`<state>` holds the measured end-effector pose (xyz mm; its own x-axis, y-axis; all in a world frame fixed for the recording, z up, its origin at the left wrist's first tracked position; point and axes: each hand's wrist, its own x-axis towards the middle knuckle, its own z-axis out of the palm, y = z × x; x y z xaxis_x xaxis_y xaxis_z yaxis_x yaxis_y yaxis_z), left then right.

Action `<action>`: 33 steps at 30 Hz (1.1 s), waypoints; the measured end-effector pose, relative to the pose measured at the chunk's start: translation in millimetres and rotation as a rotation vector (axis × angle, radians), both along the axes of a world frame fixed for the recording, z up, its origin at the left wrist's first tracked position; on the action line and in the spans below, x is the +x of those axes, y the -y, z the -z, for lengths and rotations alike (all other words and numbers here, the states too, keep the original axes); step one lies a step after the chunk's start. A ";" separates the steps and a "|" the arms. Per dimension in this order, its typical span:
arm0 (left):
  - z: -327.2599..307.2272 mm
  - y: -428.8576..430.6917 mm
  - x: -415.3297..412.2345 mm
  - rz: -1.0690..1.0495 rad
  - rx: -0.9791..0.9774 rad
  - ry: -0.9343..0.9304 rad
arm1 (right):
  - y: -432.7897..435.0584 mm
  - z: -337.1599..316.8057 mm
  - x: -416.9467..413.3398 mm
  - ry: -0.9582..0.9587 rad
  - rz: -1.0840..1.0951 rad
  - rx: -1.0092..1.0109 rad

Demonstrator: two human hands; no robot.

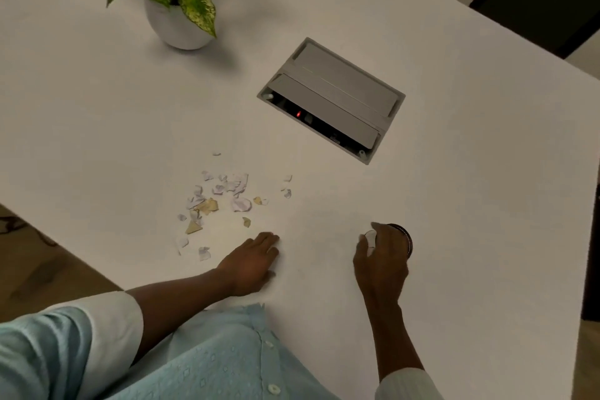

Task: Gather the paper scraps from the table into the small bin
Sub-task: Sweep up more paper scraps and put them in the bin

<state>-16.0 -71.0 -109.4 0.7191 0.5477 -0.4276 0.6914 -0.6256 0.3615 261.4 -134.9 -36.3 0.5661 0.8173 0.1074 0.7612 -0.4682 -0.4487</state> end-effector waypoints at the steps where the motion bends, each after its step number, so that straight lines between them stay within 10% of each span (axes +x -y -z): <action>1: -3.8 -1.9 -5.8 -0.028 0.042 0.031 | -5.2 0.6 -9.5 -0.010 -0.064 0.001; 14: -11.0 5.2 -127.3 -0.975 0.092 -0.096 | -83.2 45.3 -120.9 -0.289 -0.539 -0.530; 33: 16.2 -50.9 -110.2 -0.993 -0.153 0.183 | -171.7 64.5 -185.5 0.126 -1.039 -0.583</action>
<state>-126.1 -20.1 -125.6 0.0312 0.8810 -0.4720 0.7989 0.2618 0.5415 75.9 36.8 -100.8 -0.3819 0.8213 -0.4237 0.9189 0.2887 -0.2687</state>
